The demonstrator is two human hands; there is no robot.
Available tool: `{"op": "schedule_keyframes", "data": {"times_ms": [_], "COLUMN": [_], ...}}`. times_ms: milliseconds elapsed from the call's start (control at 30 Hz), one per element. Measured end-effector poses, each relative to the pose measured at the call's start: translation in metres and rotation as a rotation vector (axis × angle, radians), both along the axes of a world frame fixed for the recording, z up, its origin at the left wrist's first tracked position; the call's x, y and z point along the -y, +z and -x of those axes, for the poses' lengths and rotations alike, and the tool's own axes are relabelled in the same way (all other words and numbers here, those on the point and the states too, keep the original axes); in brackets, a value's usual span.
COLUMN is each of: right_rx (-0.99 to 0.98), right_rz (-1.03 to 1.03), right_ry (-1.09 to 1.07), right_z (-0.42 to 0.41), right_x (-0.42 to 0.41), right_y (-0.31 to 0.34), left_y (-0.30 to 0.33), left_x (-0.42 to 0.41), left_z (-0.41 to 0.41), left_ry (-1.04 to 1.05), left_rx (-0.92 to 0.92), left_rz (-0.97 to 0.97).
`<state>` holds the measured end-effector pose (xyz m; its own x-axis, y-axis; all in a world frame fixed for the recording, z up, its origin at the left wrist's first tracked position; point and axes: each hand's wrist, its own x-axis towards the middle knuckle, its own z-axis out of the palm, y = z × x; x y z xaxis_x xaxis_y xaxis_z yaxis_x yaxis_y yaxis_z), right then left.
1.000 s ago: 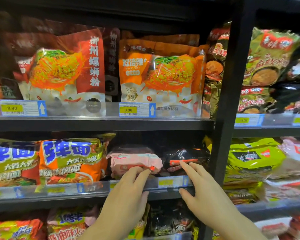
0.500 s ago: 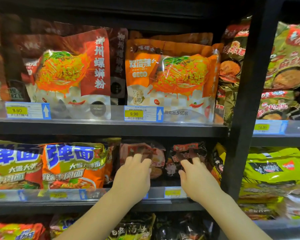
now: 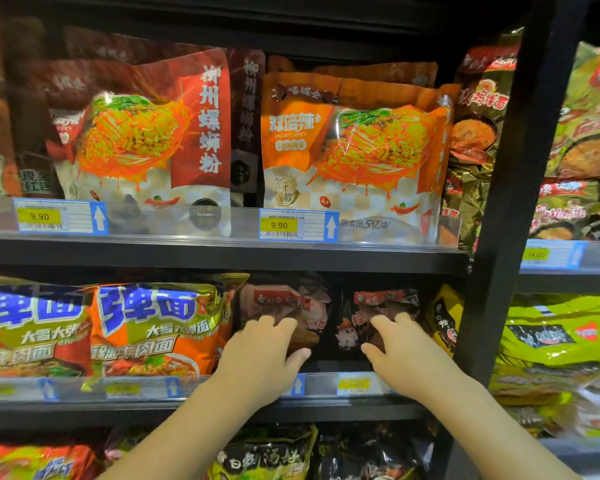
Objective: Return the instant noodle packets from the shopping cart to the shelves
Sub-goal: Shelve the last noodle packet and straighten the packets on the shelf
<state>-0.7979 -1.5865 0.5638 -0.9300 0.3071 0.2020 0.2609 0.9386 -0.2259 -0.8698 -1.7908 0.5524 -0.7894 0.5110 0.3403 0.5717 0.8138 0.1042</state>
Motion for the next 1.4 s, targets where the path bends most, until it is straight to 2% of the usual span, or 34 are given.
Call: {"op": "schedule_keyframes", "data": {"times_ms": [367,767,833,933,1000,1200,1400], "right_rx": [-0.036,0.068,0.123,0.168,0.188,0.069,0.036], "right_rz": [-0.03,-0.048,-0.069,-0.062,-0.083,-0.02,-0.067], "right_ry": [-0.032,-0.149,-0.157,-0.153,-0.144,-0.149,-0.151], "right_z": [-0.021,0.012,0.024,0.038,0.037,0.03,0.018], "right_x": [0.007,0.003,0.001,0.001,0.0,-0.004,0.003], "right_y": [-0.002,0.019,0.024,0.031,0.029,0.012,0.025], "left_y": [0.001,0.024,0.026,0.037,0.04,0.028,0.025], "left_x": [0.021,-0.001,-0.008,-0.015,-0.019,-0.011,0.004], "left_z": [-0.016,0.004,0.018,0.037,0.039,0.02,0.003], "left_ry": [-0.067,0.103,0.146,0.181,0.17,0.07,0.009], "left_rx": [-0.067,-0.006,0.088,0.369,0.43,0.182,0.128], "left_rz": [-0.091,0.074,0.16,0.229,0.242,0.14,0.078]}}
